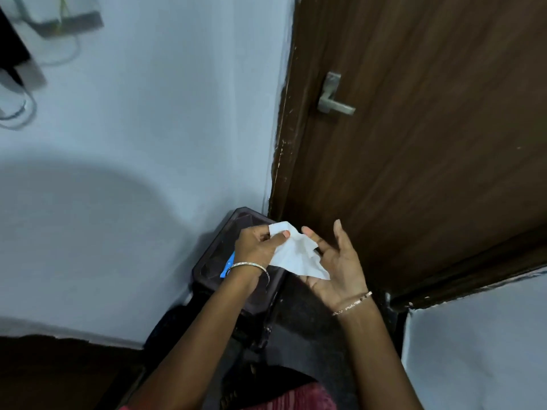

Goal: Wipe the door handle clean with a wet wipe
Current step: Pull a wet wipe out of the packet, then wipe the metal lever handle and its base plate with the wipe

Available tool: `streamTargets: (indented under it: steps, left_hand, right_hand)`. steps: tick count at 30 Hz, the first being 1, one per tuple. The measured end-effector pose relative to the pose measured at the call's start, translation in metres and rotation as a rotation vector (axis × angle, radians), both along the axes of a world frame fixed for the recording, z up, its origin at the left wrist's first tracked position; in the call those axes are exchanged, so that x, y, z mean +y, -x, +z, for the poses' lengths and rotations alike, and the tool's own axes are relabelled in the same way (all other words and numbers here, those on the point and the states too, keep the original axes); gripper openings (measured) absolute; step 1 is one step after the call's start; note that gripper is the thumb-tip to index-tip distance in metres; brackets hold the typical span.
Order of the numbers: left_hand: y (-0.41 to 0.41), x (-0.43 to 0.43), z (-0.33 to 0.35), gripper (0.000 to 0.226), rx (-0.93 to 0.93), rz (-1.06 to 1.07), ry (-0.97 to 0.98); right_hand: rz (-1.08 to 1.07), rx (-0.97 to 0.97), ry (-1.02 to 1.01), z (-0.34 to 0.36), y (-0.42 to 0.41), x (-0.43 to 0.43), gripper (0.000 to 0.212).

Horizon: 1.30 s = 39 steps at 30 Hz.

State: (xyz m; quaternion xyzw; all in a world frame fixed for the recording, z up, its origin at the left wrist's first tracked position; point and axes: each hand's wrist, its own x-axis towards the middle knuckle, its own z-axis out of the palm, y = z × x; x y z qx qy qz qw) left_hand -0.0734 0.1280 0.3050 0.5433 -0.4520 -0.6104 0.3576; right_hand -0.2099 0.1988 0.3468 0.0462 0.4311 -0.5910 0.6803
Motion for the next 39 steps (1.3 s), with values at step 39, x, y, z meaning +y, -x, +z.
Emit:
streamTargets:
  steps: [39]
  left_hand:
    - [0.222, -0.180, 0.055, 0.012, 0.165, 0.250, -0.128]
  right_hand:
    - [-0.342, 1.109, 0.125, 0.042, 0.261, -0.244, 0.013]
